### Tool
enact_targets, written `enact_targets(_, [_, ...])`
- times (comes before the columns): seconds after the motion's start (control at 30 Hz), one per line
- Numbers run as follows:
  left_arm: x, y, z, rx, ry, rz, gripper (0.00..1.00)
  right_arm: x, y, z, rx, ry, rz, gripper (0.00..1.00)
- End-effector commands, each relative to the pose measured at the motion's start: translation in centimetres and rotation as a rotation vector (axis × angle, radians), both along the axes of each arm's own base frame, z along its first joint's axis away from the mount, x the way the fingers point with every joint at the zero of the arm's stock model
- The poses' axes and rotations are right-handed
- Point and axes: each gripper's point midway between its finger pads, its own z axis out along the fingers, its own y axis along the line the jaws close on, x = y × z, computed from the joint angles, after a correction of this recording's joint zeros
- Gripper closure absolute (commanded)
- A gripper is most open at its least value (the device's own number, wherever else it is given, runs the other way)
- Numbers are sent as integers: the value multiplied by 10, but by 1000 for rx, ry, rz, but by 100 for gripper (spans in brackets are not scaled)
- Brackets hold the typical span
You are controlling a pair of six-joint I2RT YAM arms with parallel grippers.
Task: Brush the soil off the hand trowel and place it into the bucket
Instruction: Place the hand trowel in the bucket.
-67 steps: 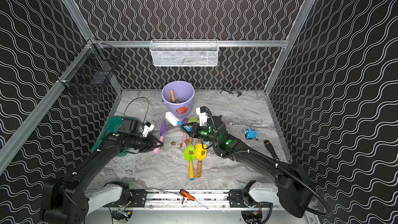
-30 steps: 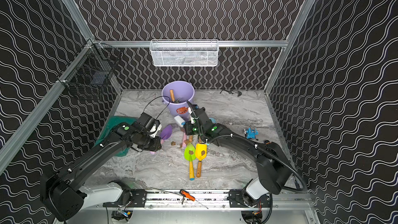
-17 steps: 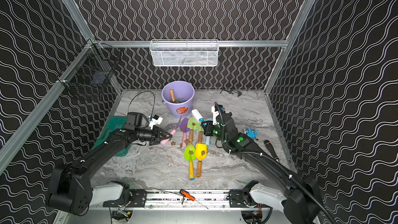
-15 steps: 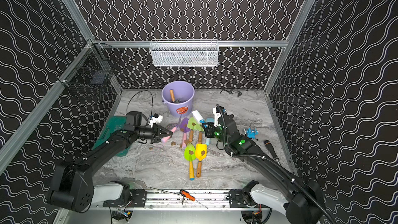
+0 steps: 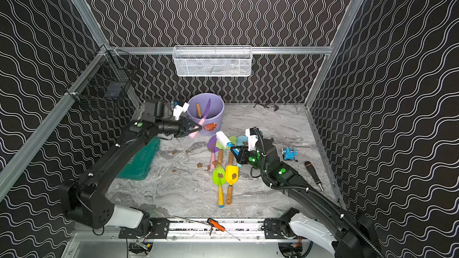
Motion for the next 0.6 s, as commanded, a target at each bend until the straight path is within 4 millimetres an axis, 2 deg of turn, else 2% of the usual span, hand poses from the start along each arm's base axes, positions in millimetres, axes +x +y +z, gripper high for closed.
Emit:
enact_targets(0.0, [22, 30, -53, 399, -6, 65, 100, 4, -9, -5, -68, -3, -35, 100])
enact_targets(0.07, [45, 28, -63, 465, -14, 78, 100, 4, -9, -9, -86, 18, -30, 100])
enact_targets(0.17, [70, 37, -70, 592, -44, 133, 100, 3, -10, -6, -89, 24, -31, 100])
enact_targets(0.3, [87, 37, -70, 647, -83, 160, 100, 1, -14, -3, -80, 18, -48, 100])
enact_targets(0.47, [104, 36, -93, 712, -59, 147, 100, -2, -16, -7, -90, 38, -50, 100])
enact_targets(0.5, [105, 38, -96, 731, -53, 150, 95, -3, -17, -7, -90, 38, -53, 100])
enact_targets(0.57, [110, 43, -99, 760, -59, 167, 75, -3, -19, -8, -86, 38, -59, 100])
